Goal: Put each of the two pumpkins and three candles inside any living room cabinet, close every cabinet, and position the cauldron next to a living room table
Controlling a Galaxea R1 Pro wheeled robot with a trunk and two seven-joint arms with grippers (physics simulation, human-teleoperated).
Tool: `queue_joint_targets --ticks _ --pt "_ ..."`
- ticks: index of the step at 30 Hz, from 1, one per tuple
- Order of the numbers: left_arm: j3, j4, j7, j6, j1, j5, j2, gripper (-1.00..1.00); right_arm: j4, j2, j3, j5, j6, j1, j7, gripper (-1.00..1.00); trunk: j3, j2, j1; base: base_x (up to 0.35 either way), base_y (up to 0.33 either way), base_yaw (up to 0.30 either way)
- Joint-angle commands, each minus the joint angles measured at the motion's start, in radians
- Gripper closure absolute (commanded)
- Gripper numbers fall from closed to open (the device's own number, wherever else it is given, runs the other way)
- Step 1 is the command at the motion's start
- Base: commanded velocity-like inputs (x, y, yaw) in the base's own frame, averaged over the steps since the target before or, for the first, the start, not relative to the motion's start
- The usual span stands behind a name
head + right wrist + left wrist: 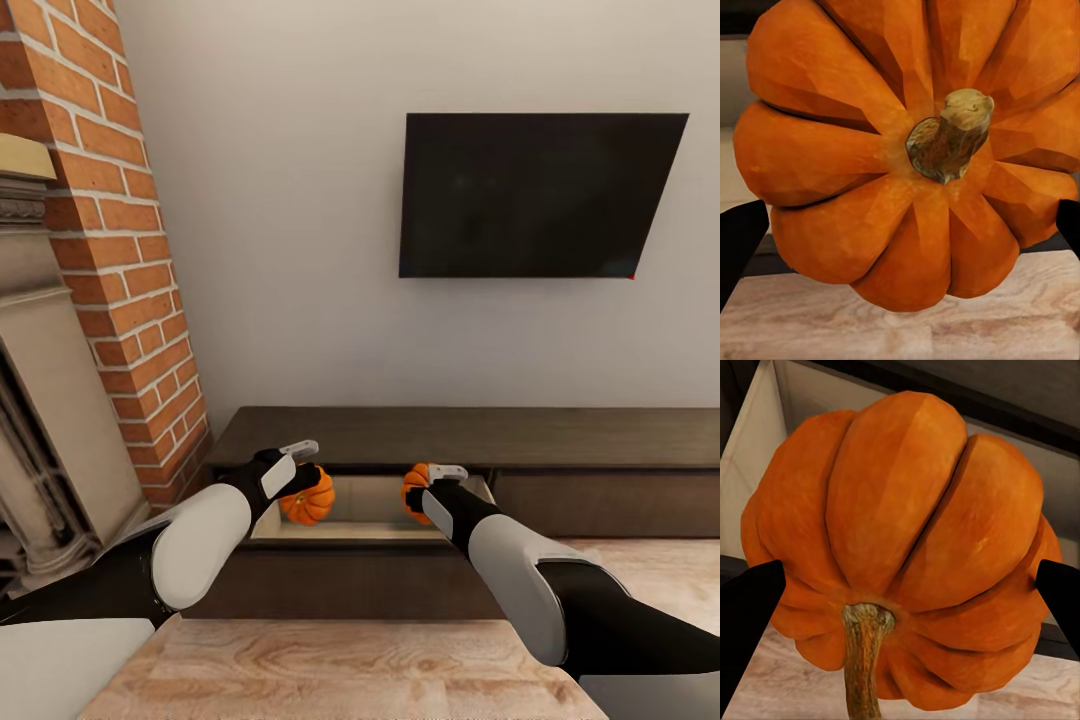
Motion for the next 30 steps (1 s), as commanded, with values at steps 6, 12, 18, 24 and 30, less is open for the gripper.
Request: queue_joint_targets --ticks 6,12,18,24,30 --pt "0.007 -0.003 0.000 0.004 0.000 -0.003 -0.001 1.00 -0.005 0.001 -0.006 0.001 0.003 0.000 -0.002 1.00 -0.001 -0.001 0.000 0.000 0.000 0.000" --pt "0.007 -0.002 -0.006 -0.050 0.000 -0.003 -0.001 1.00 -0.007 0.001 -0.007 0.001 0.003 0.000 -0.002 1.00 -0.001 -0.001 0.000 0.000 0.000 0.000" --pt "0.007 0.021 -0.005 -0.074 0.000 -0.004 -0.001 1.00 -0.007 0.001 -0.007 0.001 0.003 0.000 -0.002 1.00 -0.001 -0.001 0.000 0.025 0.000 0.000" --pt "0.007 0.035 -0.004 -0.076 0.000 -0.003 -0.001 1.00 -0.005 0.001 -0.007 0.001 0.003 0.000 -0.002 1.00 -0.001 -0.001 0.000 0.167 0.000 0.000" --pt "0.006 0.042 -0.004 -0.072 0.000 -0.004 -0.001 1.00 -0.004 0.001 -0.008 0.001 0.004 0.000 -0.003 1.00 -0.001 -0.001 0.000 0.034 0.000 0.000"
